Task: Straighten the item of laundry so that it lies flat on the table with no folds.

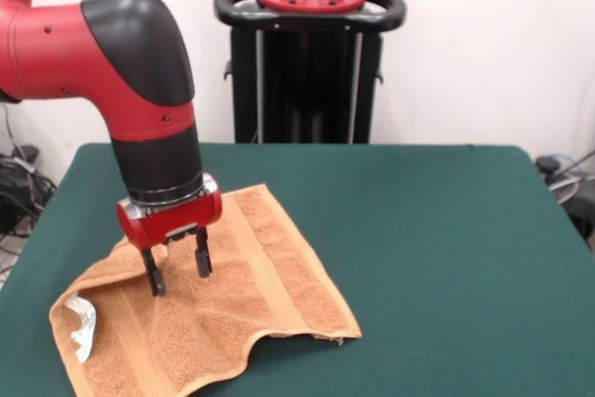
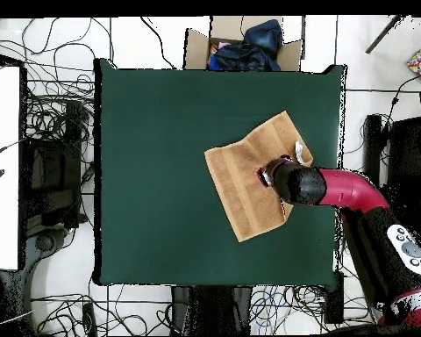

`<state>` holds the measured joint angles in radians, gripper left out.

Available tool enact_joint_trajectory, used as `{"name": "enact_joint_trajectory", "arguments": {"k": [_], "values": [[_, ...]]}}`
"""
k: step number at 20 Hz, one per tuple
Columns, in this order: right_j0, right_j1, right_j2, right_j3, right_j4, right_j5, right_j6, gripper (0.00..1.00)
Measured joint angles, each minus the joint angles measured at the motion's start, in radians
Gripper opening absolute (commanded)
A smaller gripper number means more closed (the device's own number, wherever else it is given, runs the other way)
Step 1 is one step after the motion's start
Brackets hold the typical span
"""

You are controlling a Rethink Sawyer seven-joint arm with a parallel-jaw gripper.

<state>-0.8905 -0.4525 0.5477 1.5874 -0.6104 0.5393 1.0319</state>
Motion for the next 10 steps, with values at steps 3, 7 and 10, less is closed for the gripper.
{"name": "enact_joint_trajectory", "arguments": {"k": [3, 7, 10], "values": [[0.0, -0.008, 0.0, 0.0, -0.001, 0.0, 0.0, 1.0], [0.0, -0.015, -0.001, 0.0, -0.001, 0.0, 0.0, 1.0], [0.0, -0.017, -0.001, 0.0, -0.002, 0.0, 0.0, 1.0]]}}
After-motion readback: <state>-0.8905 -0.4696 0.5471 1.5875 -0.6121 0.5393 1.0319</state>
